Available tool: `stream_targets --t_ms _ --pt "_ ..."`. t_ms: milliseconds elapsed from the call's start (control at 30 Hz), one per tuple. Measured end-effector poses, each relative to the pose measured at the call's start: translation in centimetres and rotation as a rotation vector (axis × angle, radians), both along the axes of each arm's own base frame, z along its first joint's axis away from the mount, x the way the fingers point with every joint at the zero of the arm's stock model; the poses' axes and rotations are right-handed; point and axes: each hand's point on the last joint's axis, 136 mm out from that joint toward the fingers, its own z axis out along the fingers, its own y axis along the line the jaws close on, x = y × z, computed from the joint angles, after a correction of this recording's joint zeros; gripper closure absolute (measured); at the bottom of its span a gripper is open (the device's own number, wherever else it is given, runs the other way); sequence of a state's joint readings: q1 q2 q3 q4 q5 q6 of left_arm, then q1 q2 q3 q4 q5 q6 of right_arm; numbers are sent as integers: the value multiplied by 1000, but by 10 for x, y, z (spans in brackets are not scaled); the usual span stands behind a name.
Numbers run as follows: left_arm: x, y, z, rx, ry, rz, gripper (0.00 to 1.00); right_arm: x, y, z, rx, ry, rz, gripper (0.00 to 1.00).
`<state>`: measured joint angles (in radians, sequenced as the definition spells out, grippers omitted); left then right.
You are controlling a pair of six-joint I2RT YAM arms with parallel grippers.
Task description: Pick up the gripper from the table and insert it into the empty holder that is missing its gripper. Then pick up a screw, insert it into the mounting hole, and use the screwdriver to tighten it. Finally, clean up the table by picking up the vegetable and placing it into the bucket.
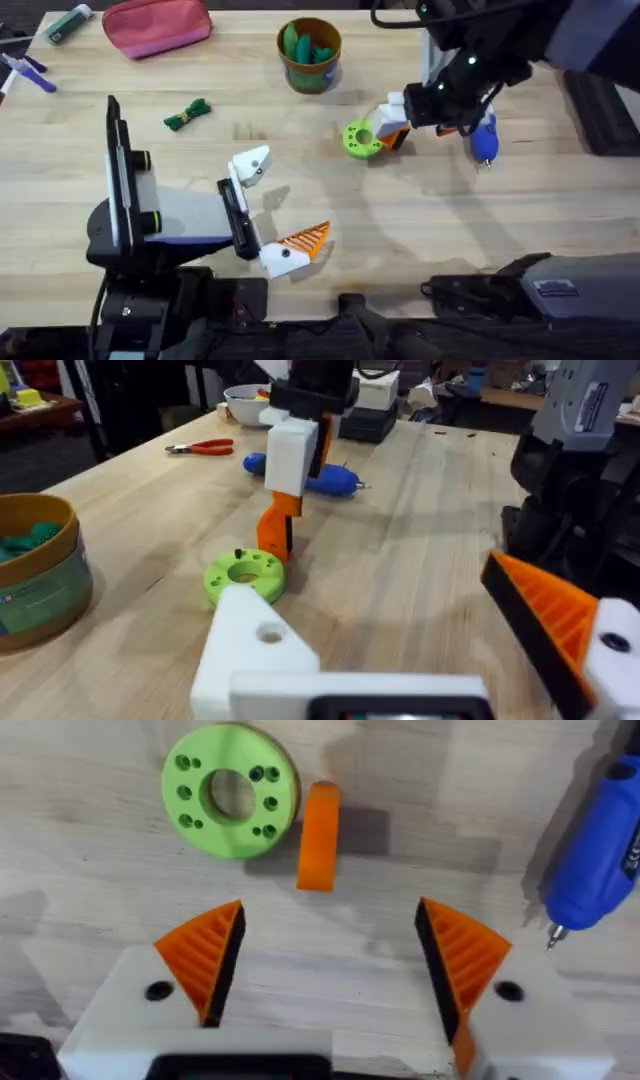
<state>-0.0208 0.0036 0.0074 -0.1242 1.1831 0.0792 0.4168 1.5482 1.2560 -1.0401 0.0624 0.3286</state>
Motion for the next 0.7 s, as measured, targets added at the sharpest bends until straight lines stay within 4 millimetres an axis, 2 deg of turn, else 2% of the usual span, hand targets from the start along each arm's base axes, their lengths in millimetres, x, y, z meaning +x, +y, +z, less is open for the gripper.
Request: stream_targets --t_ms 367,500,700 --pt "0 0 0 0 0 0 13 13 6 -23 -9 28 4 30" --pt "0 0 0 0 0 0 13 16 8 -23 -3 16 4 113" --pt "0 0 0 0 0 0 13 21 10 -25 1 5 8 172"
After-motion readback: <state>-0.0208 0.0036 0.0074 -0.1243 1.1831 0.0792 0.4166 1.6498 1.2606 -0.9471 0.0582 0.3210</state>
